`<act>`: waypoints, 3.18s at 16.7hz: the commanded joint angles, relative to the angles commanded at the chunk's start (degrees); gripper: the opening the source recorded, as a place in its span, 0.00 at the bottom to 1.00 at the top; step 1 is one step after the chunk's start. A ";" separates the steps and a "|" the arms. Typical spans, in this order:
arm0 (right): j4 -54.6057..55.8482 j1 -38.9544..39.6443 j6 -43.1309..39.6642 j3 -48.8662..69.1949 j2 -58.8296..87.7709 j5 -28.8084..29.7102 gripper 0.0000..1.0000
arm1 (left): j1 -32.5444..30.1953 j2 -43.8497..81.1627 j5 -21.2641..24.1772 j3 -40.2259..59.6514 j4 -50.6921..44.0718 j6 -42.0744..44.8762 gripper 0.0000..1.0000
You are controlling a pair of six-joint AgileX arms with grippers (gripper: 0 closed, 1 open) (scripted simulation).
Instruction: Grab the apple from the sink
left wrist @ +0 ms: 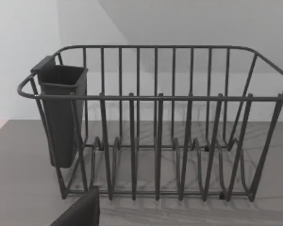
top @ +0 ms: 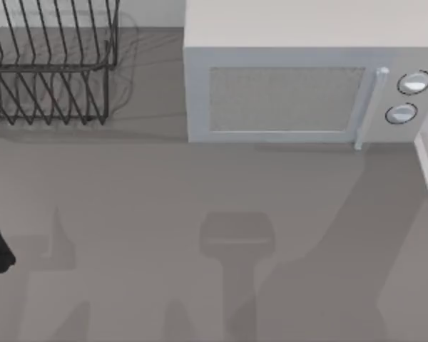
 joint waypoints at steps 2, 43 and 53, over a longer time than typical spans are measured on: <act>-10.45 -0.05 -0.05 9.03 -0.56 -0.01 0.00 | 0.00 0.00 0.00 0.00 0.00 0.00 1.00; -12.18 65.45 64.69 -30.08 -40.10 0.53 0.00 | 0.00 0.00 0.00 0.00 0.00 0.00 1.00; 10.98 65.74 64.91 -49.14 -36.55 0.55 0.00 | 0.00 0.00 0.00 0.00 0.00 0.00 1.00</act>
